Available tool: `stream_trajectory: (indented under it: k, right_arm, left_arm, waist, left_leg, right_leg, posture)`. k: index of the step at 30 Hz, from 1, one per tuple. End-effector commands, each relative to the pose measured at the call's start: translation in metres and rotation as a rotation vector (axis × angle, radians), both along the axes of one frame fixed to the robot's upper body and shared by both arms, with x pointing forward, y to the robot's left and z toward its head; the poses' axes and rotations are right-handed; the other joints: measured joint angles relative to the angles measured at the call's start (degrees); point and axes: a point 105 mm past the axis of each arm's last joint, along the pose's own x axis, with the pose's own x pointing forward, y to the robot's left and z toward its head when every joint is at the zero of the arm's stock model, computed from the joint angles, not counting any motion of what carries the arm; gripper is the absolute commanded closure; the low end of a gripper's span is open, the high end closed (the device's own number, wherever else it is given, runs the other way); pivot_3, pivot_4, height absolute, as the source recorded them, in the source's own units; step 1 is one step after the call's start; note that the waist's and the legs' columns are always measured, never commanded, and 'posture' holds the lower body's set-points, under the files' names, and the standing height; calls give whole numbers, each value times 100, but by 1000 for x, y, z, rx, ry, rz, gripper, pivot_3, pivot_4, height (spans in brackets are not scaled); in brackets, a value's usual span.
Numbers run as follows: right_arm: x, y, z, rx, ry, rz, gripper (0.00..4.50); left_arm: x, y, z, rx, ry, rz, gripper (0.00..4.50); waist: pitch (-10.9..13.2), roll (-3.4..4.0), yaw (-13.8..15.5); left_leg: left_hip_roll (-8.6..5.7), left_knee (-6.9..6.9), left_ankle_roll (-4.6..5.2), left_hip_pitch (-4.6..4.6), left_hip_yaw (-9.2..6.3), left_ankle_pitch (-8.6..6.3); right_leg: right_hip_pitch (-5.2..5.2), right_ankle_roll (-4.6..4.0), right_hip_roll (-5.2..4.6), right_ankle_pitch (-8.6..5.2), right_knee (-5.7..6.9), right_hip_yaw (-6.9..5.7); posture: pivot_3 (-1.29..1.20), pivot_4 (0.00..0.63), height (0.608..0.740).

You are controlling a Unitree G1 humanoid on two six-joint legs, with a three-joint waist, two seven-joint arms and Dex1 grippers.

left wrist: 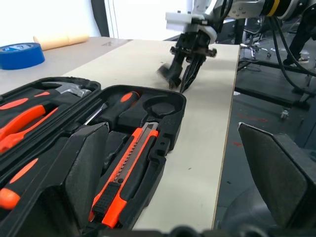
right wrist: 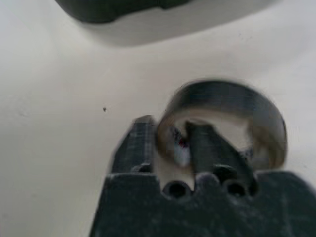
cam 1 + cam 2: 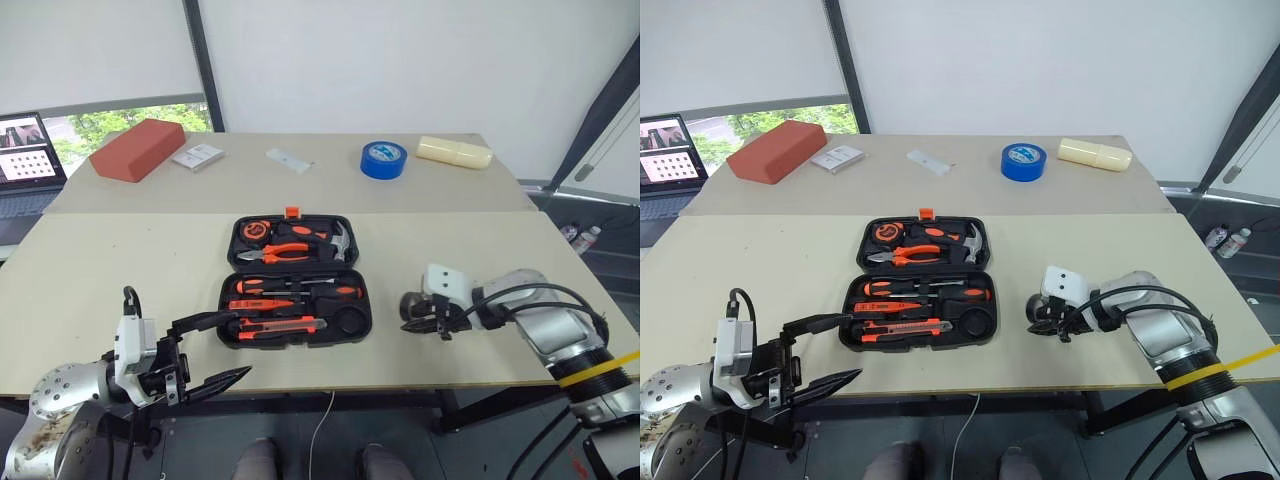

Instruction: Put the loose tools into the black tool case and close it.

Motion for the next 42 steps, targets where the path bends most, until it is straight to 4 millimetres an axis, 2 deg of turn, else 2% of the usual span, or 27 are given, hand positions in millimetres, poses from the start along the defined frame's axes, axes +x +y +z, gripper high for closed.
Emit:
stream_trajectory:
  k: [1, 3, 6, 8, 10, 14, 15, 18, 22, 25, 27, 28, 29, 33, 36, 39, 42]
  right_arm:
    - [3, 7, 20, 34, -58, 76, 4449]
    - [-4, 25, 37, 129, -48, 150, 4449]
    - [-27, 60, 61, 285, 72, 265, 4449]
    - [-40, 77, 63, 310, 157, 305, 4449]
    - [-44, 88, 56, 291, 212, 304, 4449]
    - [-36, 90, 32, 183, 224, 252, 4449]
    - [-33, 89, 27, 169, 222, 228, 4449]
    - [-21, 79, 14, 74, 187, 174, 4449]
    - [-16, 77, 16, 59, 186, 142, 4449]
    - [-20, 79, 14, 38, 227, 164, 4449]
    - [-23, 86, 18, 44, 241, 191, 3696]
    - [-24, 90, 22, 54, 235, 207, 3552]
    - [-24, 94, 27, 67, 229, 223, 3201]
    - [-33, 93, 43, 60, 274, 304, 1841]
    - [-28, 88, 68, 159, 267, 297, 837]
    - [-19, 70, 82, 255, 274, 259, 837]
    - [19, 55, 79, 340, 125, 108, 779]
  left_arm:
    - [-3, 2, 5, -7, -40, 32, 0]
    - [-4, 4, 3, -15, -38, 59, 0]
    - [-7, 10, 0, -18, -31, 98, 0]
    - [-9, 13, -2, -17, -25, 115, 0]
    - [-10, 15, -3, -15, -23, 124, 0]
    - [-10, 13, -4, -11, -27, 123, 0]
    - [-11, 13, -4, -7, -29, 119, 0]
    - [-11, 12, -5, 0, -30, 113, 0]
    - [-12, 12, -5, 0, -30, 112, 0]
    - [-11, 11, -6, 5, -35, 109, 0]
    - [-9, 13, -8, 19, -41, 112, 0]
    - [-8, 14, -8, 24, -43, 119, 0]
    - [-8, 16, -8, 27, -43, 126, 0]
    - [-6, 23, -4, 18, -50, 175, 0]
    - [0, 36, 5, -19, -77, 265, 0]
    - [13, 56, 8, -56, -48, 417, 0]
    - [38, 85, 4, -84, 20, 646, 742]
  waist:
    - [1, -2, -7]
    - [1, -2, -14]
    - [1, -2, -60]
    - [1, -2, -75]
    - [1, -2, -68]
    - [1, -3, -21]
    - [1, -3, -18]
    - [1, -4, -20]
    - [1, -4, -6]
    - [1, -4, -2]
    - [1, -4, -1]
    - [1, -4, 0]
    - [1, -4, -1]
    - [1, -4, -24]
    - [2, -4, -45]
    - [3, -6, -32]
    - [5, -12, -20]
  left_leg:
    - [1, 0, 0, 3, 0, 0]
    - [2, -1, 0, 4, 1, 0]
    - [6, -5, 1, 4, 0, 1]
    - [11, -6, 1, 6, -1, 1]
    - [14, -10, 0, 9, -3, 0]
    - [10, -8, -7, 9, -2, -4]
    - [6, -8, -46, 9, 1, -28]
    - [5, -2, -46, 9, 4, -28]
    - [6, -3, -46, 10, 3, -28]
    - [6, -2, -46, 11, 3, -28]
    - [6, -2, -46, 11, 3, -28]
    - [6, -2, -46, 11, 3, -28]
    - [6, -2, -46, 11, 3, -28]
    - [8, -8, -42, 5, 3, -26]
    - [9, -11, -12, 4, 3, -7]
    - [9, -12, -4, 5, 2, -2]
    - [8, -9, -4, 15, 2, -3]
  right_leg:
    - [2, 1, 0, 0, 0, 0]
    - [1, -1, 0, 1, 2, 0]
    - [-3, -12, 4, 9, 8, 1]
    - [-4, -3, 10, 29, 15, 1]
    - [-4, -12, 12, 28, 15, -1]
    - [-11, -47, 5, 7, 10, -4]
    - [-13, -47, -2, 8, 10, -5]
    - [-12, -46, -4, 9, 7, -5]
    - [-10, -44, -2, 9, 9, -9]
    - [-9, -43, -3, 9, 9, -9]
    - [-9, -42, -3, 9, 9, -9]
    - [-9, -41, -3, 8, 9, -10]
    - [-10, -42, -3, 9, 10, -10]
    - [-8, -43, 0, 10, 12, -8]
    - [-11, -42, 1, 7, 18, -8]
    - [-10, -42, 1, 7, 19, -10]
    - [-7, -42, 0, 7, 15, -10]
  posture:
    - [0, 150, 740]
    - [0, 150, 740]
    - [0, 150, 740]
    - [0, 150, 740]
    - [0, 150, 740]
    - [0, 150, 740]
    - [0, 150, 740]
    - [0, 150, 740]
    - [0, 150, 740]
    - [0, 150, 740]
    - [0, 150, 740]
    - [0, 150, 740]
    - [0, 150, 740]
    - [0, 150, 740]
    - [0, 150, 740]
    - [0, 150, 740]
    - [0, 150, 740]
